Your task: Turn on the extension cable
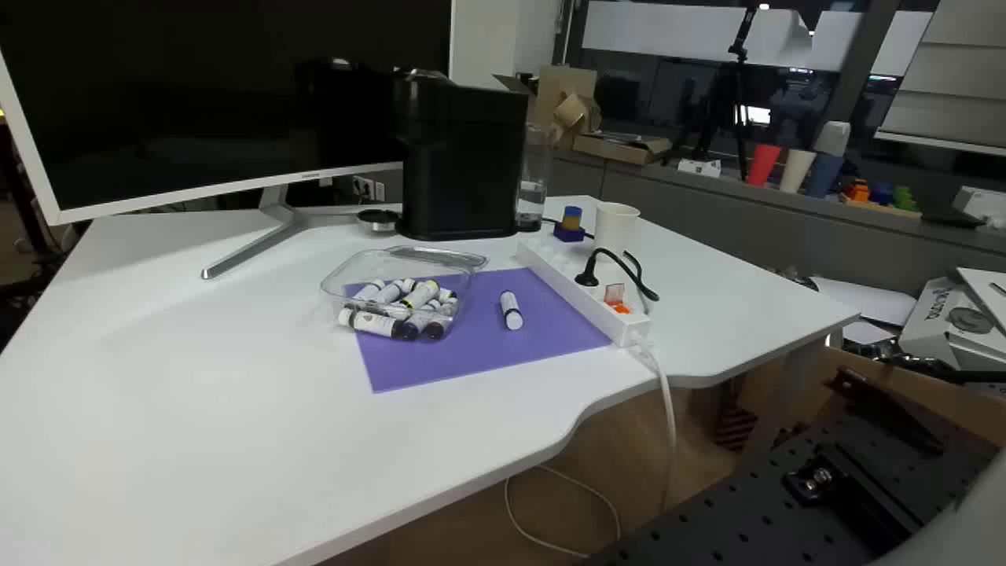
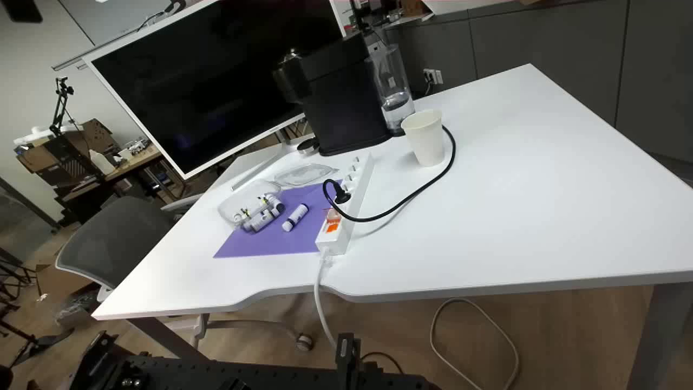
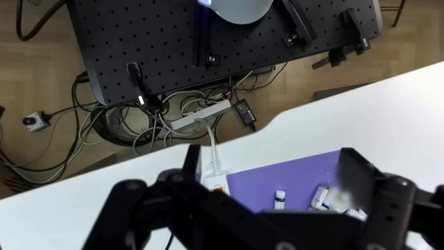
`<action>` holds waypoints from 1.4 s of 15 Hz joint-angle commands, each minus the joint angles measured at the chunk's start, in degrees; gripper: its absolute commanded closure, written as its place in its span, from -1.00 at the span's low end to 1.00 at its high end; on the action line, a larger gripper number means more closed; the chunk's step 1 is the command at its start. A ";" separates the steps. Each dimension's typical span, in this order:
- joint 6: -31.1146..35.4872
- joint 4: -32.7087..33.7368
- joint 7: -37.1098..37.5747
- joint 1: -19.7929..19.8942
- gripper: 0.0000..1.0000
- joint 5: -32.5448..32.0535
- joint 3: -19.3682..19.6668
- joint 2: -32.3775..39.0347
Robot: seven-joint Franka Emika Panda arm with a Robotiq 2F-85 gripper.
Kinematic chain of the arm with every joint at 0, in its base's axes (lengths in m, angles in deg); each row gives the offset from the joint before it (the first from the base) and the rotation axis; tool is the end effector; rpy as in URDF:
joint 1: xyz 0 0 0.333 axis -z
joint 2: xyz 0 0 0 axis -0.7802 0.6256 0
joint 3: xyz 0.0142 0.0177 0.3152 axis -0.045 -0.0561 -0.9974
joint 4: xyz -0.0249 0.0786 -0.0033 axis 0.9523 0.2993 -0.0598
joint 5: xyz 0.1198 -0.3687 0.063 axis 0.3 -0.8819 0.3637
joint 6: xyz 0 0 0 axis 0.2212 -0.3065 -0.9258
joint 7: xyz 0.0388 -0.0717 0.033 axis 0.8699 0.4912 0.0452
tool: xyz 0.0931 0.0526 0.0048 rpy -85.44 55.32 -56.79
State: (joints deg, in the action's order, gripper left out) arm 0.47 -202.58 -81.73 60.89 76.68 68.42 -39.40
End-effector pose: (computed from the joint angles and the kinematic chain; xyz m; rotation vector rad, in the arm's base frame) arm 0.3050 -0.1437 0.5461 -2.9761 0.3770 0.3785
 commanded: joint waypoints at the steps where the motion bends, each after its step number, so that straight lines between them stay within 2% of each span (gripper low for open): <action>1: -0.02 0.13 -0.12 0.22 -1.00 0.08 -0.15 0.10; 11: 0.01 0.14 -0.12 0.22 -1.00 0.08 -0.15 0.08; 13: 6.11 -1.35 1.16 0.53 -1.00 -1.08 -1.08 -1.08; 18: 29.39 -7.34 1.12 0.55 -1.00 -7.72 -3.06 0.61; 21: 38.43 -11.38 1.23 0.54 -1.00 -10.40 -4.09 3.19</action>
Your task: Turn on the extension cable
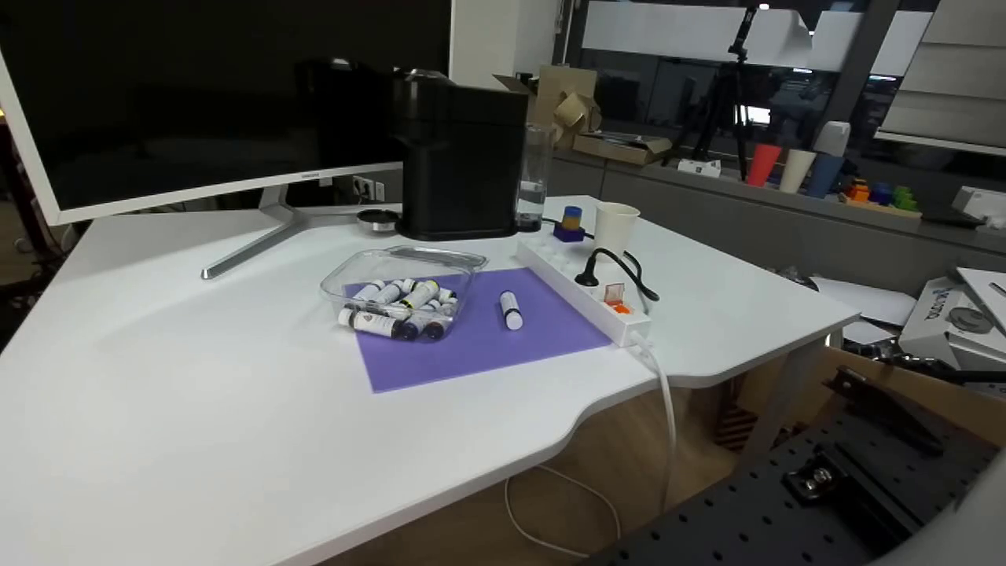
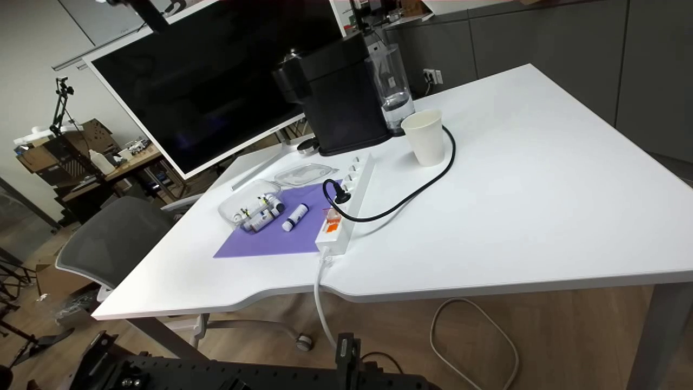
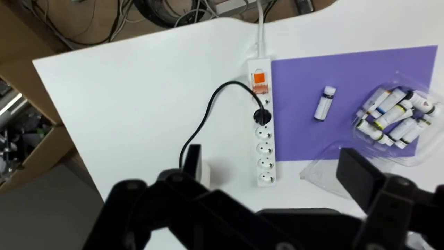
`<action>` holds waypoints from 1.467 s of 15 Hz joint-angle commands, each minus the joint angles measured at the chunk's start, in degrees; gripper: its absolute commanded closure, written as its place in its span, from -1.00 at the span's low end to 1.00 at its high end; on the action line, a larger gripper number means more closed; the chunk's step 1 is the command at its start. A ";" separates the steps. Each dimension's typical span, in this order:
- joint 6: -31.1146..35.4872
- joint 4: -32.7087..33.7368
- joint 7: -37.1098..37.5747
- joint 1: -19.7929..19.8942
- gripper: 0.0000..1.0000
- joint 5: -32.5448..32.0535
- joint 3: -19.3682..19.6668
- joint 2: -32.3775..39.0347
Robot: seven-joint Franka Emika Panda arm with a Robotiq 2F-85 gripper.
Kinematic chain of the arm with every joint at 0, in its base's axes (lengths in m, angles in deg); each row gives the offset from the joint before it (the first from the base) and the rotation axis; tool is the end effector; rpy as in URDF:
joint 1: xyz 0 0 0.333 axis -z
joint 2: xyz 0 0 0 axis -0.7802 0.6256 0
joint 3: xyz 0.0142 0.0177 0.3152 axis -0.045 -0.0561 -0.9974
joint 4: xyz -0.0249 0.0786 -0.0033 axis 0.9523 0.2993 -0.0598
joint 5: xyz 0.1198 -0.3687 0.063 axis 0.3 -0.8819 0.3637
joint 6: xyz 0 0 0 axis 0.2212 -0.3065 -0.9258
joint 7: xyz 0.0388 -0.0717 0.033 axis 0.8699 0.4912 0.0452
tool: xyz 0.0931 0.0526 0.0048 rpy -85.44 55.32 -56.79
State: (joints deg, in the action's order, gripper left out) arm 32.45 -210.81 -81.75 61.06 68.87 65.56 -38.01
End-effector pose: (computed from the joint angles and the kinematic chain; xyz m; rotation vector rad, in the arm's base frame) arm 0.3601 -0.1442 0.5170 3.0119 -0.2583 0.1623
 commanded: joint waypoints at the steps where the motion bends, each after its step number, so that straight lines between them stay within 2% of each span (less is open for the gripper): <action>1: 8.03 -4.35 0.85 0.21 -1.00 -3.16 -1.58 2.68; 6: 12.56 -10.59 -0.61 0.30 -1.00 -7.51 -3.27 6.29; 10: 16.67 -14.34 -1.30 0.99 -1.00 -10.48 -2.51 10.90; 11: 14.75 -13.53 -1.25 0.22 -1.00 -8.84 -2.89 8.96; 16: 15.29 -13.80 -1.84 -0.03 -1.00 -8.20 -2.63 9.79; 22: 19.98 -10.74 -5.80 -0.30 -1.00 -1.59 0.60 20.74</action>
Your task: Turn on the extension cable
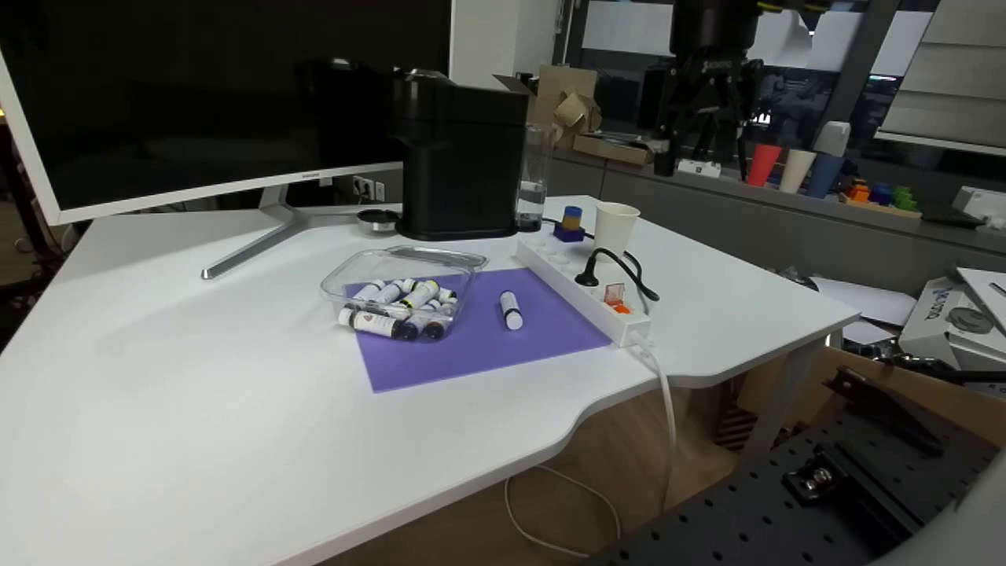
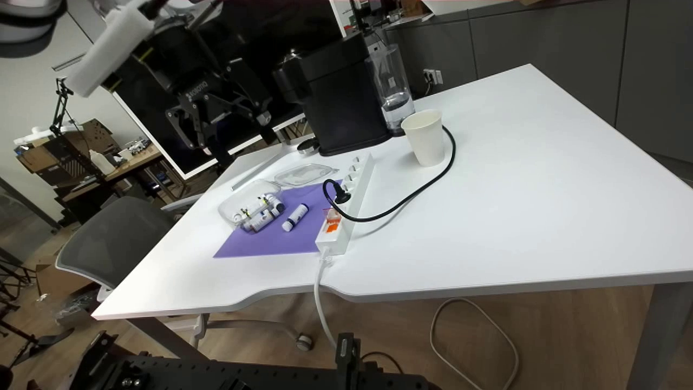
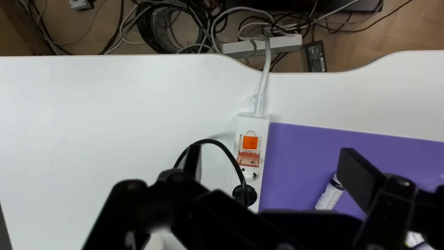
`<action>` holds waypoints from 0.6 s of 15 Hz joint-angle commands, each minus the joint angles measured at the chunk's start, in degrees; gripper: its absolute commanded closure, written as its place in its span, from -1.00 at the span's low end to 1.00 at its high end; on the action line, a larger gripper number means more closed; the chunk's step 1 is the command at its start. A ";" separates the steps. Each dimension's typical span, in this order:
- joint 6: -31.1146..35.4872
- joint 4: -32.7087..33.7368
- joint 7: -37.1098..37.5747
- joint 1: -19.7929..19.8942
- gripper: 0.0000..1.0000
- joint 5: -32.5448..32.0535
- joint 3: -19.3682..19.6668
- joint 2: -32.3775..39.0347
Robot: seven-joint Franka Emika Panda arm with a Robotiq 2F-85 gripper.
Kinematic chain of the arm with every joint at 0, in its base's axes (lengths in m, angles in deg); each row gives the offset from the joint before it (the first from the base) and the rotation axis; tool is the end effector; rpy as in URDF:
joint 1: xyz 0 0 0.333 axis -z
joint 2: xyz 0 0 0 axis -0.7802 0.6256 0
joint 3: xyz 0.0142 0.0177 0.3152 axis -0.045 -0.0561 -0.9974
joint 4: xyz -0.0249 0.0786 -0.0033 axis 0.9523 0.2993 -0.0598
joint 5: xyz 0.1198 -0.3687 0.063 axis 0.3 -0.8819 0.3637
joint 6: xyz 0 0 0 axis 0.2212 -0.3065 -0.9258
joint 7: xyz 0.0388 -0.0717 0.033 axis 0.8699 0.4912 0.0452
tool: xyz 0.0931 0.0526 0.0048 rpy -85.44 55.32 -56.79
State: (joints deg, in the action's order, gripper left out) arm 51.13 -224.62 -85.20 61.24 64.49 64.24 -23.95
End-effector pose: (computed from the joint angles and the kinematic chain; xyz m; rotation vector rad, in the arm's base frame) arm 0.3699 -0.1227 0.3410 2.9999 0.0226 -0.0906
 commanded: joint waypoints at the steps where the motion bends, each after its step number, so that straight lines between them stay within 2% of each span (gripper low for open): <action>1: 1.91 3.50 -2.93 -0.25 -1.00 3.23 2.15 8.51; 2: 2.62 4.00 -3.36 0.00 -0.58 3.47 2.38 10.39; 9: 12.93 6.08 -2.88 0.88 0.38 2.90 2.87 21.37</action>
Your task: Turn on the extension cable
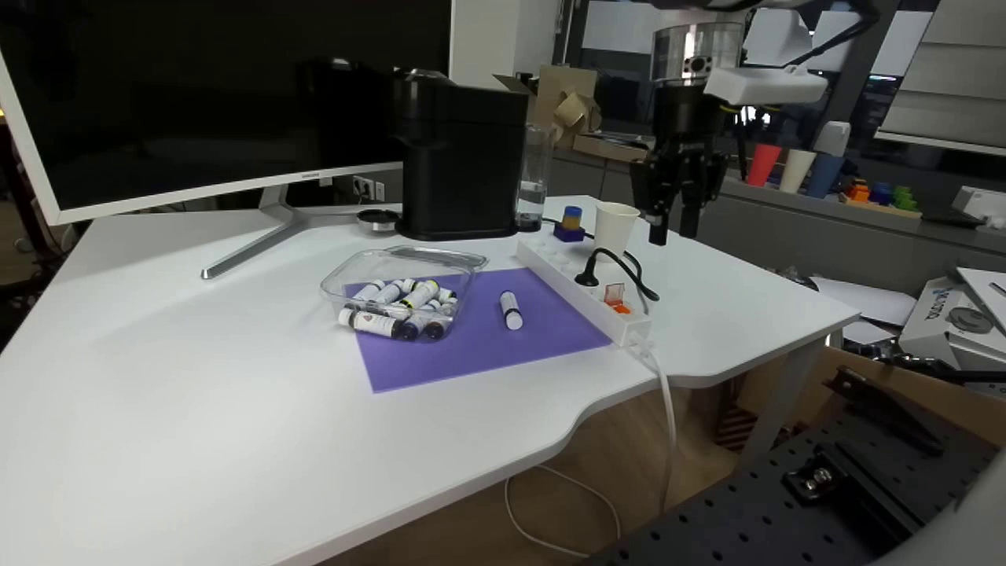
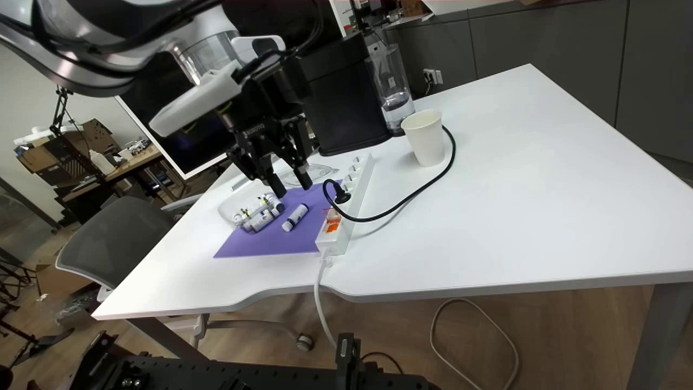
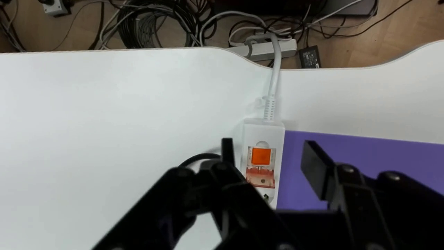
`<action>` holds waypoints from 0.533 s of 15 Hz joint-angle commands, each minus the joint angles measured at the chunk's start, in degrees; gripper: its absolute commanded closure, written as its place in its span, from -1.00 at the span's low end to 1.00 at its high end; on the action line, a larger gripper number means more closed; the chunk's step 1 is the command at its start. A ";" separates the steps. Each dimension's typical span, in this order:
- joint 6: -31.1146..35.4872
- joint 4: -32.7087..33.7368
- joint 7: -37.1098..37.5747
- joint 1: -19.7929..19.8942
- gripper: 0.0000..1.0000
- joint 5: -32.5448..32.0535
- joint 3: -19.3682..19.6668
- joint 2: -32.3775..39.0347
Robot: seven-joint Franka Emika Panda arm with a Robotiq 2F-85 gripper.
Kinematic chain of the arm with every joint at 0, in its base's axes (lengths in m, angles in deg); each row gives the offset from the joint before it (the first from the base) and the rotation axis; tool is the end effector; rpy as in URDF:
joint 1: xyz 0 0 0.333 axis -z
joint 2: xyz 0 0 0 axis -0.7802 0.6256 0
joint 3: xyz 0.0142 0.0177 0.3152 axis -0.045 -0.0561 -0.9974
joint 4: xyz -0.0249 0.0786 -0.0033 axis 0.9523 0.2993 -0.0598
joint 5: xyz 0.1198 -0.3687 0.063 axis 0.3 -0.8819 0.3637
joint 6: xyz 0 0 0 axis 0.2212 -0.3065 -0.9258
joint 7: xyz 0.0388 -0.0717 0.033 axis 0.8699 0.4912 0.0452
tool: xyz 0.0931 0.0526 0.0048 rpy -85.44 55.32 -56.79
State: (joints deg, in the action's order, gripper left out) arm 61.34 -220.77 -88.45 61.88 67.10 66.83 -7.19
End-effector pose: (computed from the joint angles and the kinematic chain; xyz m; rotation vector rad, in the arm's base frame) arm 0.3961 -0.1518 0.2630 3.0429 0.0087 -0.1626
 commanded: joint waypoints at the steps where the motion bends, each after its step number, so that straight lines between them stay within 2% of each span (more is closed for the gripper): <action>1: 4.53 2.31 0.78 0.26 0.54 0.04 0.26 6.02; 4: 8.69 2.43 0.35 0.11 0.94 1.61 0.05 9.32; 8: 10.31 2.58 -0.23 0.24 1.00 3.08 -0.16 12.26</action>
State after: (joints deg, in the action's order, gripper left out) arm 71.26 -219.41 -88.44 61.94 68.73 66.90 3.05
